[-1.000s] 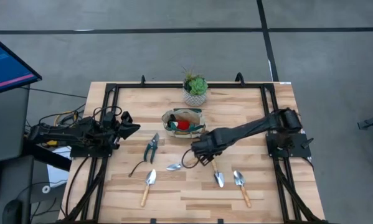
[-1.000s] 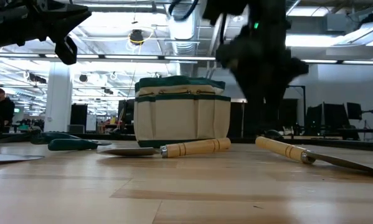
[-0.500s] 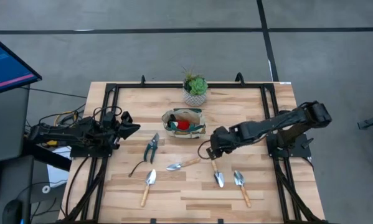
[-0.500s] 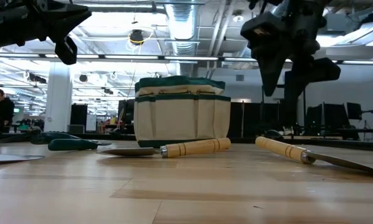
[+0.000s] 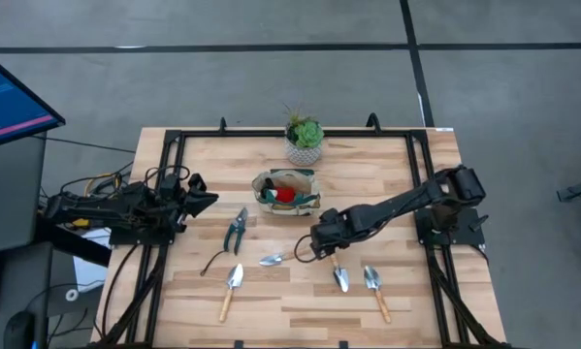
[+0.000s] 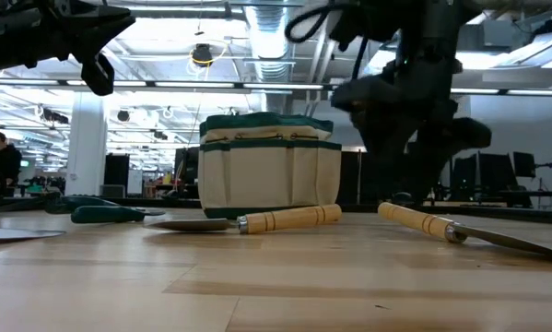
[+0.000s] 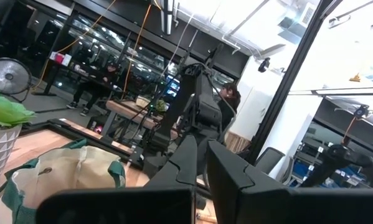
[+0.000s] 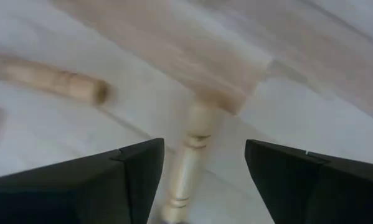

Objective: Pick & Place Garden tools in Gardening bag
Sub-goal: Put the top right trowel into the gardening bag

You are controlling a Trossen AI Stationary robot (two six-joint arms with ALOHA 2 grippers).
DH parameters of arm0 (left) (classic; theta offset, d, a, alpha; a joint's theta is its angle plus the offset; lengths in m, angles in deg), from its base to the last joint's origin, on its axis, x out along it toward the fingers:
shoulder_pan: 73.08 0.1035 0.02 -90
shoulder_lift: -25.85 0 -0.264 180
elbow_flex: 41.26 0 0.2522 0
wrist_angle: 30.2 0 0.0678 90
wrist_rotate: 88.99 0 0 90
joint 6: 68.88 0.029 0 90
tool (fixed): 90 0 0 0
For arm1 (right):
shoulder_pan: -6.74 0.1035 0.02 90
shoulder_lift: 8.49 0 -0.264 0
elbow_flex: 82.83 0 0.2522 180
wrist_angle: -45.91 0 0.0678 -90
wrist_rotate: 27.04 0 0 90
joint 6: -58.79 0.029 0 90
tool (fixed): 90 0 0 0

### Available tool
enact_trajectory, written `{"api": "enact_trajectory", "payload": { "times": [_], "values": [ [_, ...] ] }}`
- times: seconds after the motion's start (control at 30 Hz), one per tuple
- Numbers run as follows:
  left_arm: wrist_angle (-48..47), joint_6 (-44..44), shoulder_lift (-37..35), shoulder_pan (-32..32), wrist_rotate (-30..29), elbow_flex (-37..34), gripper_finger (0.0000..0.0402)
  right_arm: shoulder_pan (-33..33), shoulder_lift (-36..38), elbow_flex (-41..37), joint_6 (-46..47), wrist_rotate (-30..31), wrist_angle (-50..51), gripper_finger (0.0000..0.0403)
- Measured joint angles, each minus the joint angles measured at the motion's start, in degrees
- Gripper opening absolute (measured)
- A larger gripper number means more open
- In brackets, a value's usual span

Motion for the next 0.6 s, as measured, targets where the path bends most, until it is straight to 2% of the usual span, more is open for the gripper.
{"api": "enact_trajectory", "payload": {
  "times": [0.37,0.6],
  "values": [
    [0.5,0.0,1.1,0.0,0.0,0.0,0.0008,0.0,-2.7,0.4,1.9,0.6,-1.3,0.0217],
    [0.7,0.0,1.2,0.0,0.0,0.0,0.0008,0.1,-5.3,0.5,2.0,0.0,-3.5,0.0195]
  ]
}}
